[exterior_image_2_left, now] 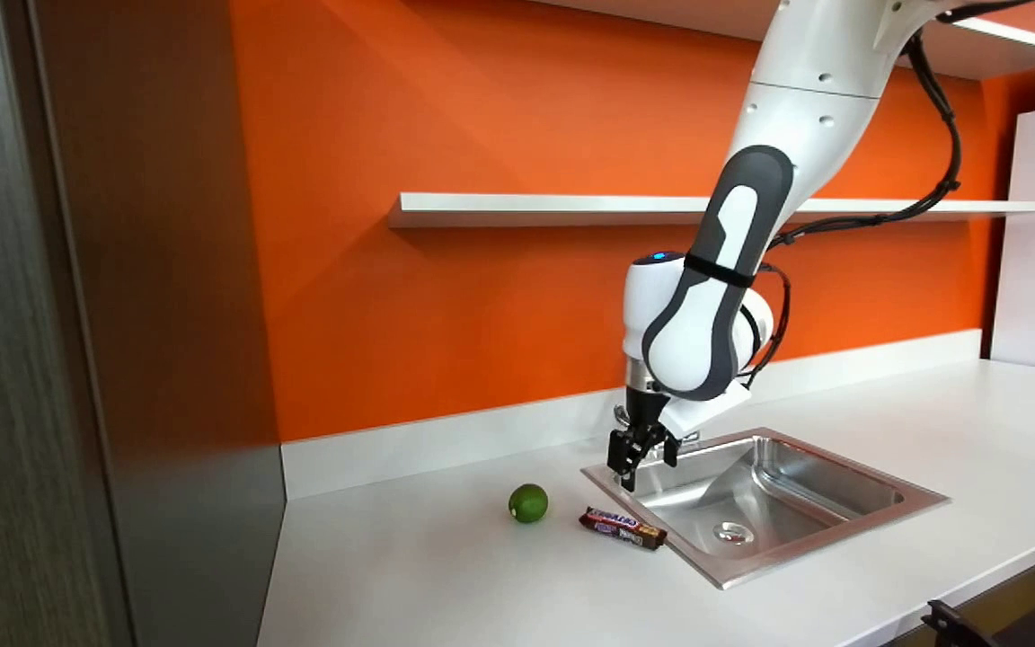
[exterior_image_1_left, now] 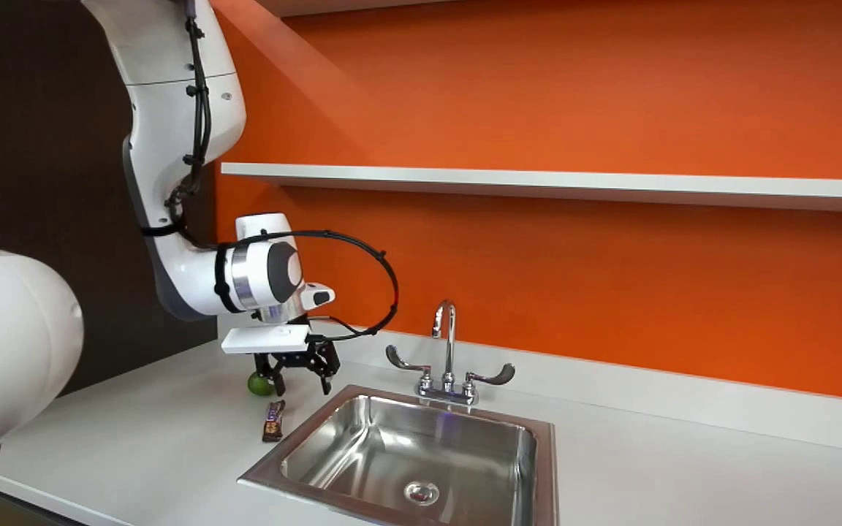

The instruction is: Remove the brown packet from the sink and place it on the left side of the counter.

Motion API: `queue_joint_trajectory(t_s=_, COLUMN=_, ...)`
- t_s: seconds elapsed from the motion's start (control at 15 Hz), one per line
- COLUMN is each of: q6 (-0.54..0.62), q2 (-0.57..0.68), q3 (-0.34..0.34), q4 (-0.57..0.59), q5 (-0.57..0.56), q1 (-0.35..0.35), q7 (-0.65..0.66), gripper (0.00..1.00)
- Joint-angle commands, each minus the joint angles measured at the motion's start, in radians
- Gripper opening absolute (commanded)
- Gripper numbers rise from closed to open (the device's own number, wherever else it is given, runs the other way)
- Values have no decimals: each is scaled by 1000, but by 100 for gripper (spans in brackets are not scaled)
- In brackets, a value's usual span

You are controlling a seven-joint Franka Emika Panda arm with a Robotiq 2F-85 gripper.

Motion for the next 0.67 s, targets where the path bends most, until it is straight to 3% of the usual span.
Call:
queue_joint_trajectory(t_s=0.0, q6=-10, q2=-79, q3=111, q4=-60, q5=93, q1=-123, q7=-43, gripper=100)
queue_joint_trajectory(t_s=0.6, q6=-91, q2=-198, q3=174, q4=-177, q5=175, q1=-234, q7=-57, gripper=100)
